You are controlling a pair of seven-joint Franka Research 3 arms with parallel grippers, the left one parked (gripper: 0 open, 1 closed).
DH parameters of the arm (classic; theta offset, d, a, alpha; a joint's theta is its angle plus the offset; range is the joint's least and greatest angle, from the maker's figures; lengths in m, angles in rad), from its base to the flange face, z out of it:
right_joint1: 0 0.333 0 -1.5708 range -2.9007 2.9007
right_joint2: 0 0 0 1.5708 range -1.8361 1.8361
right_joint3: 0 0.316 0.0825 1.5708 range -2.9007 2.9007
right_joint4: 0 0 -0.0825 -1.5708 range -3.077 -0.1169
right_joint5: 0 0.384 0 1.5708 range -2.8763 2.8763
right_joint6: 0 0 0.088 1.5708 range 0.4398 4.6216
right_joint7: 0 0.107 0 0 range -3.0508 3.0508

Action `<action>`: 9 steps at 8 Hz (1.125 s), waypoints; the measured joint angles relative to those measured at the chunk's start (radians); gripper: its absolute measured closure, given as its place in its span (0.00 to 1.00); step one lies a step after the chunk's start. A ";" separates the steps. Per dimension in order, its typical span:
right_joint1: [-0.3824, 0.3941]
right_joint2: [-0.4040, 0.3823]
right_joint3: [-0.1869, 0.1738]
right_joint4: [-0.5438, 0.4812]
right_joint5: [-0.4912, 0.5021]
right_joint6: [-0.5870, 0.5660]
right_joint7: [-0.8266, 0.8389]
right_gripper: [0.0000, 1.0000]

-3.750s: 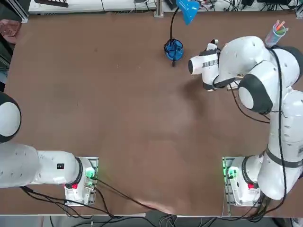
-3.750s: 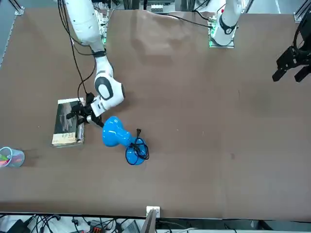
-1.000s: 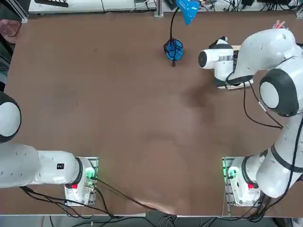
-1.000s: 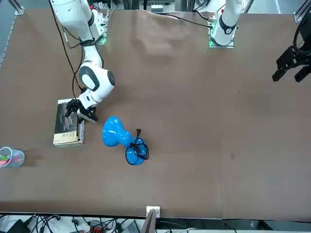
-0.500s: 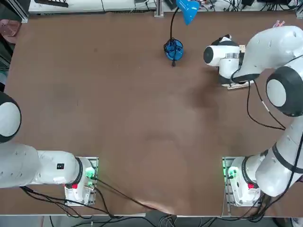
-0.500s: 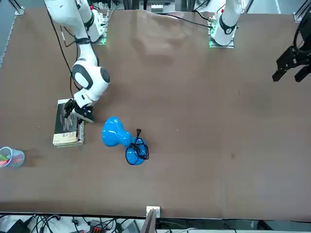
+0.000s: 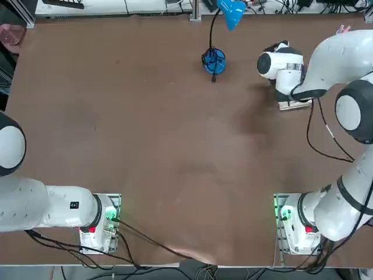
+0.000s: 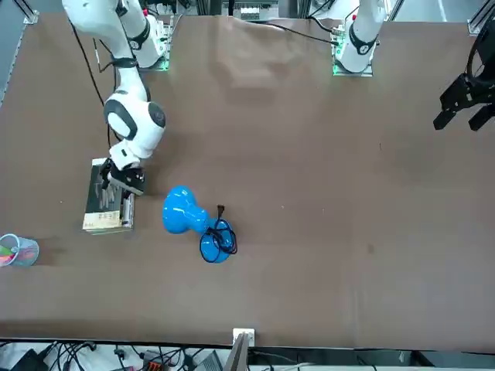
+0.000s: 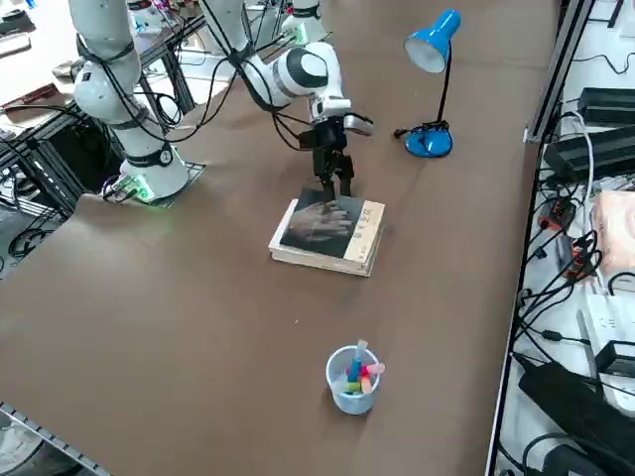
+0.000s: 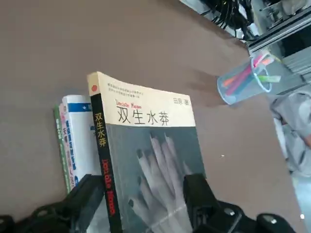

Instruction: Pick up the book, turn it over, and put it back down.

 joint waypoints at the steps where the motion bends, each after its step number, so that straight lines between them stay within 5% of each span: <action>1: -0.004 -0.005 0.000 -0.002 0.000 0.021 0.014 0.00; 5: -0.009 -0.051 0.000 -0.020 0.088 0.051 0.019 0.00; 9: -0.012 -0.151 -0.002 -0.005 0.399 0.046 -0.241 0.00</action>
